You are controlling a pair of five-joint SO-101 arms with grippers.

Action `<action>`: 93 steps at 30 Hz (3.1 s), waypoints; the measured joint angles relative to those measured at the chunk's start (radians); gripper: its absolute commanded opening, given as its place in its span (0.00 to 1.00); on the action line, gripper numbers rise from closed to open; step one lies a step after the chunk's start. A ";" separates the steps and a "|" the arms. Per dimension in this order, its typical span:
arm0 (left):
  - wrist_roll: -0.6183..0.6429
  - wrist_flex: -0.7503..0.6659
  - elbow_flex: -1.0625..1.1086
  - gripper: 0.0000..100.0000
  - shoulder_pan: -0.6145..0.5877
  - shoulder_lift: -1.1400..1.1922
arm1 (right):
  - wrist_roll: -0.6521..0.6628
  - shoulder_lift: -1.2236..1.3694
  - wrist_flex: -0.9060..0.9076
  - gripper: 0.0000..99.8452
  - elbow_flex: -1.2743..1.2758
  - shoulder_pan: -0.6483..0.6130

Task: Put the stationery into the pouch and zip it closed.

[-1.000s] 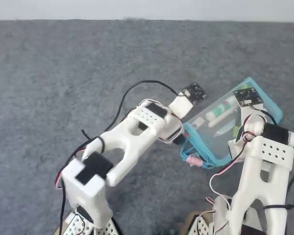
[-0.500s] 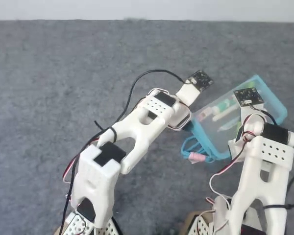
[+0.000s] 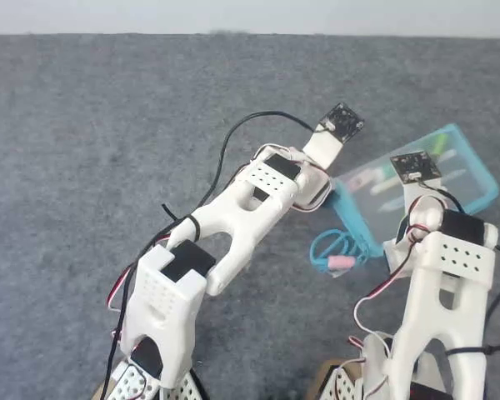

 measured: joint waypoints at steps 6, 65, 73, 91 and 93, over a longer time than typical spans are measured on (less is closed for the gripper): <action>0.000 -0.124 0.000 0.25 0.006 0.025 | 0.000 0.000 -0.026 0.01 0.000 -0.003; 0.137 0.293 0.034 0.01 -0.585 -0.100 | -0.245 0.341 -0.037 0.24 0.000 -0.327; 0.137 0.292 0.034 0.01 -0.588 -0.098 | -0.436 0.493 -0.201 0.24 -0.017 -0.276; 0.137 0.285 0.034 0.01 -0.586 -0.098 | -0.427 0.578 -0.146 0.01 -0.187 -0.253; 0.138 0.261 0.051 0.01 -0.586 -0.098 | -0.404 0.548 -0.104 0.01 -0.219 -0.253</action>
